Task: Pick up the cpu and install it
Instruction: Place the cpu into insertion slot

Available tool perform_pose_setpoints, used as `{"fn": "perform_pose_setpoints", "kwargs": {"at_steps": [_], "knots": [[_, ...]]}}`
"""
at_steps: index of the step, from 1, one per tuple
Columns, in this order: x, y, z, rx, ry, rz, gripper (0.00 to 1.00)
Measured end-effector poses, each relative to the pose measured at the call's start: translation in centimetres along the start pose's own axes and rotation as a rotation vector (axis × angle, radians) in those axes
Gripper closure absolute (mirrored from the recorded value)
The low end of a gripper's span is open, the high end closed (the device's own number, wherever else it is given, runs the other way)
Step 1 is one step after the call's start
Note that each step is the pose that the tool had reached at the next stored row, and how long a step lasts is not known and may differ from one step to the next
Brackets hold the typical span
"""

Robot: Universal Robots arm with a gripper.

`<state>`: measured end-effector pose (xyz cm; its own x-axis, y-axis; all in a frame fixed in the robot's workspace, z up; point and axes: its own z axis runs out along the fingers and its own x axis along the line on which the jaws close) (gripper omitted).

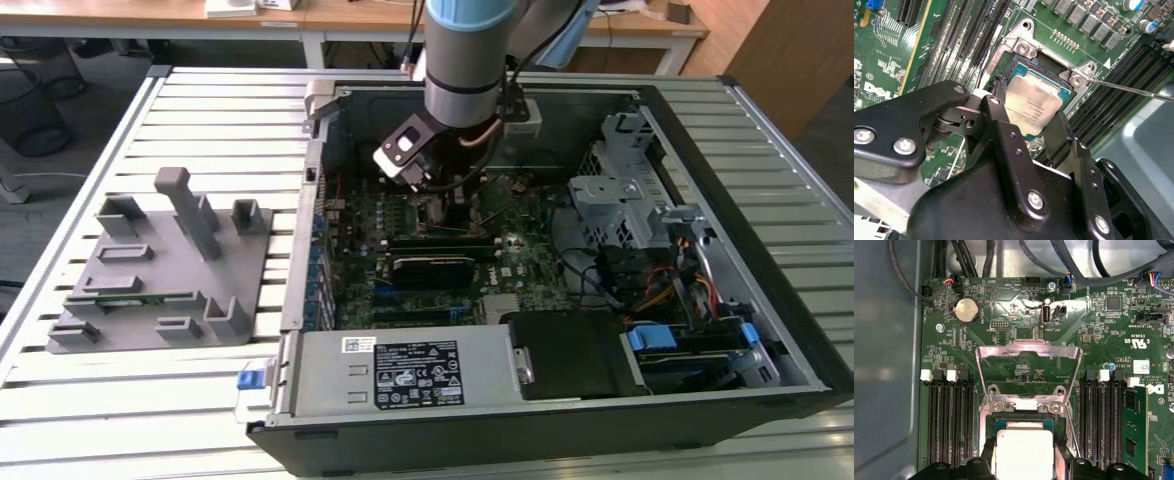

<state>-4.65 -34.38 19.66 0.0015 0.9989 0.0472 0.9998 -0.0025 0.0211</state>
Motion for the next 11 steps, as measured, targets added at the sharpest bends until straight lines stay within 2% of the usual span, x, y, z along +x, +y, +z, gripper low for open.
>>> {"fn": "perform_pose_setpoints", "kwargs": {"at_steps": [11], "knots": [[-0.01, 0.0, 0.3, 0.0, -0.0001, 0.001, 0.46]]}}
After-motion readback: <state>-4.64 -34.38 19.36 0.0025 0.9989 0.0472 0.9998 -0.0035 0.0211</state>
